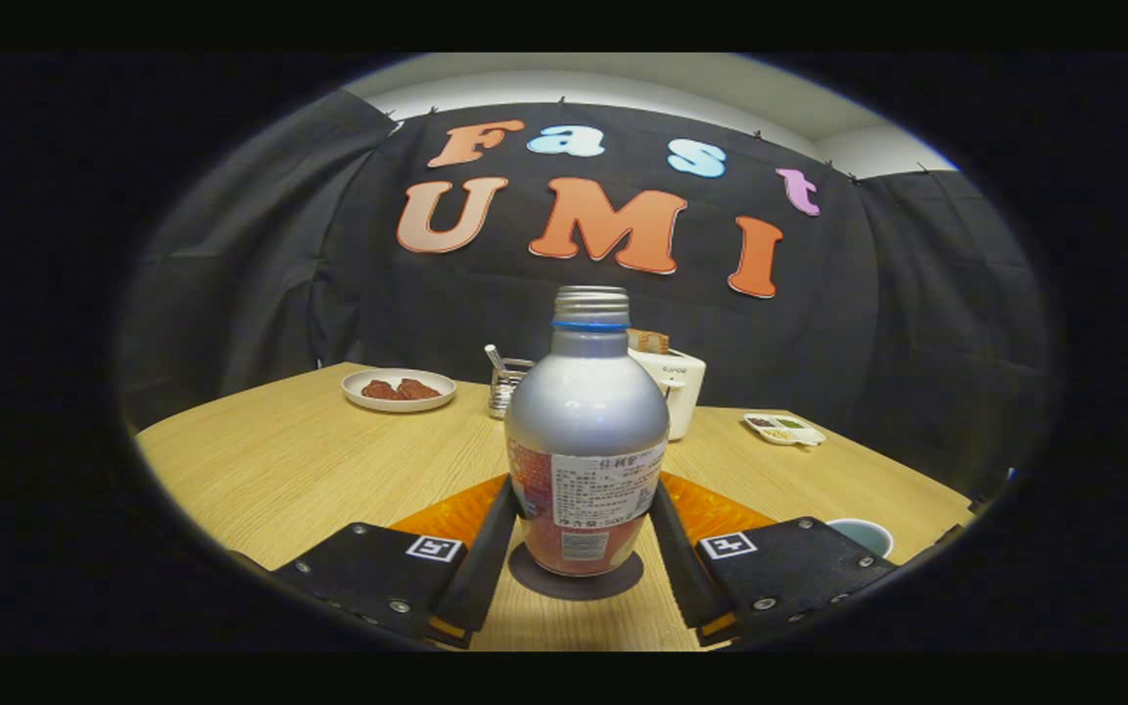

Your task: Take the bottle from table, then pour the juice into the cup, finally place the bottle on the coaster

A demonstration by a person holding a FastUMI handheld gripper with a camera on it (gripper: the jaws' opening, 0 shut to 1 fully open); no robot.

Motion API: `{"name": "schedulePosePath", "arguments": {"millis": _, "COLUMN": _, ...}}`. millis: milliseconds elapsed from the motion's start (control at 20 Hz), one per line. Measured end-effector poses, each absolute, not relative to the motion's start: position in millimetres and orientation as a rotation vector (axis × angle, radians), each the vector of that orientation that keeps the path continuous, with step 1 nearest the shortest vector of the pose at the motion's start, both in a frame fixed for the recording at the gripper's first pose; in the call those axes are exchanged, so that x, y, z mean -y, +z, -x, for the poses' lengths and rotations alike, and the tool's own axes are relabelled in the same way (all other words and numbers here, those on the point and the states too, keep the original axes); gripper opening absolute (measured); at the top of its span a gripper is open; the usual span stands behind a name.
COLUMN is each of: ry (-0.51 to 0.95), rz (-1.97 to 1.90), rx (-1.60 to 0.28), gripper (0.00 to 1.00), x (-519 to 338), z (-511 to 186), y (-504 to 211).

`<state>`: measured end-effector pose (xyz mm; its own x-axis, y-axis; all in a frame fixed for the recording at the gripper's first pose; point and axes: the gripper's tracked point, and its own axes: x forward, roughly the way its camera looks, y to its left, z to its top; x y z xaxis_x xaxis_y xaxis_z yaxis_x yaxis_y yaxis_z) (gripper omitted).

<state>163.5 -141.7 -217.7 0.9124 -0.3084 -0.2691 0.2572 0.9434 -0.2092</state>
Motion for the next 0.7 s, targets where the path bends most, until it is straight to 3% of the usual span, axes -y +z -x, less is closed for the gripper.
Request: {"name": "schedulePosePath", "arguments": {"millis": 700, "ry": -0.290, "rz": 0.101, "rx": -0.334, "gripper": 0.74, "x": 148, "z": -163, "y": -244}}
